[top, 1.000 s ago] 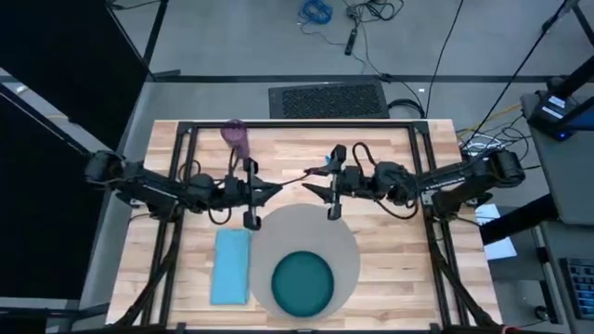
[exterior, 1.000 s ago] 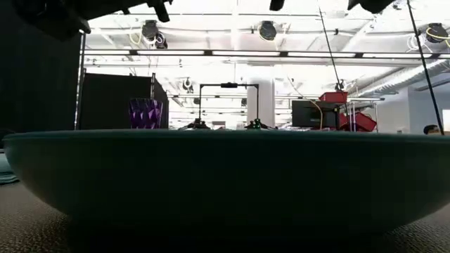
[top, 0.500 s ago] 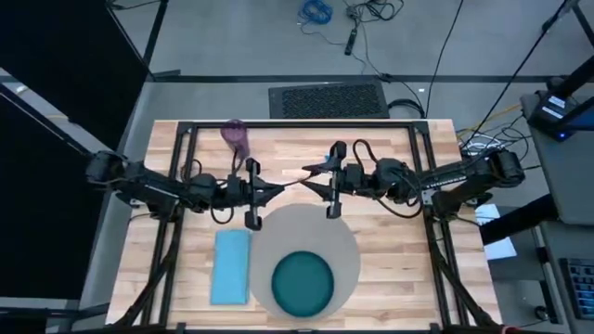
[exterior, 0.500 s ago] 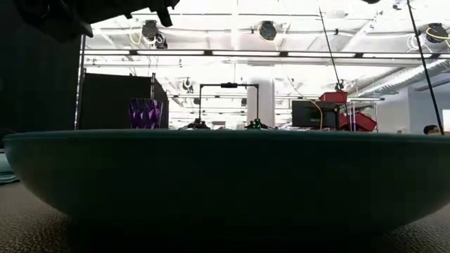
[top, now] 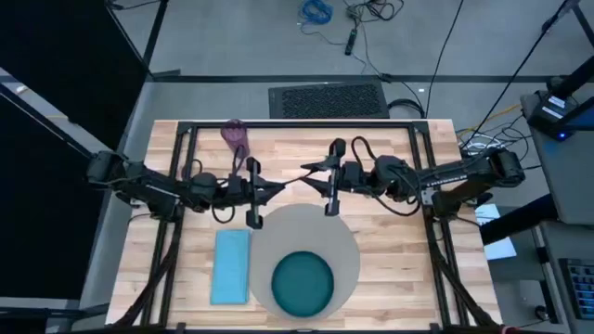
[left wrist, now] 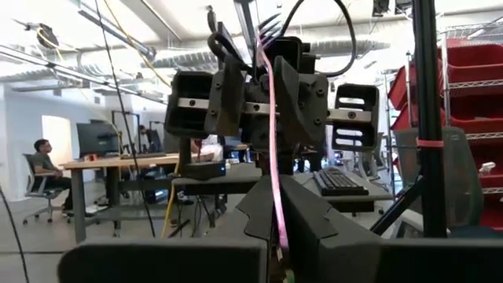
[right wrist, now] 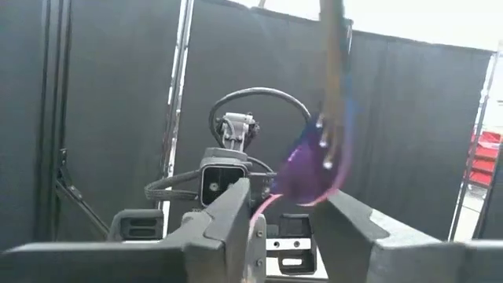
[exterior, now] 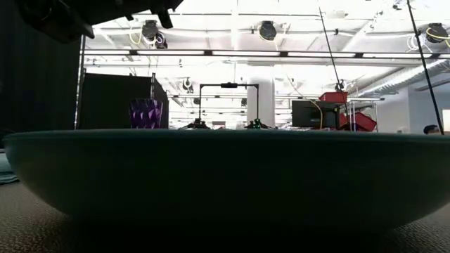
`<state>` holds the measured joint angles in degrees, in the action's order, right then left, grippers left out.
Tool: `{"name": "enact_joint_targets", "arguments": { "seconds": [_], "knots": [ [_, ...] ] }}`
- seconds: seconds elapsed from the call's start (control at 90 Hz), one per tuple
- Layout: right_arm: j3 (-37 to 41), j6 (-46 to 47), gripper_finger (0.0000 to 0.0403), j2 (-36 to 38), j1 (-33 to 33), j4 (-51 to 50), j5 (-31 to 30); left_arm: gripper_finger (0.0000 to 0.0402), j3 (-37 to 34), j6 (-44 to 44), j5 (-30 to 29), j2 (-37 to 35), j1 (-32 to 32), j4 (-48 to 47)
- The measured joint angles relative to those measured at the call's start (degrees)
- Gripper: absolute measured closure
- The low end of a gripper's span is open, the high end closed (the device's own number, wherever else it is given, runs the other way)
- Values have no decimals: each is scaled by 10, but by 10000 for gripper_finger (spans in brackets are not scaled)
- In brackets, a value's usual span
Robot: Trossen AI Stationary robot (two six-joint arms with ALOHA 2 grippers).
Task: Set table place
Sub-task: Put the blue fork on top of the blue table napkin
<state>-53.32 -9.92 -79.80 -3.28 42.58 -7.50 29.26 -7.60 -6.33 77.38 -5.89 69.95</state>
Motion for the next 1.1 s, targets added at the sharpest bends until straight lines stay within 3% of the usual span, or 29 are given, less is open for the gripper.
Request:
{"name": "enact_joint_targets", "arguments": {
  "seconds": [0.178,0.456,0.744,0.889,1.1],
  "knots": [
    [0,-9,390,0,2,-22,11,401,0,0,-4,0,0,-4],
    [0,-11,402,1,3,-46,21,389,0,-3,-5,0,11,-45],
    [0,-3,402,0,6,-77,13,270,0,-2,-1,0,18,-71],
    [-23,23,402,0,14,-165,10,207,0,-2,-34,0,18,-70],
    [-54,38,402,0,15,-246,15,161,0,13,-70,0,21,-81]
  ]
}}
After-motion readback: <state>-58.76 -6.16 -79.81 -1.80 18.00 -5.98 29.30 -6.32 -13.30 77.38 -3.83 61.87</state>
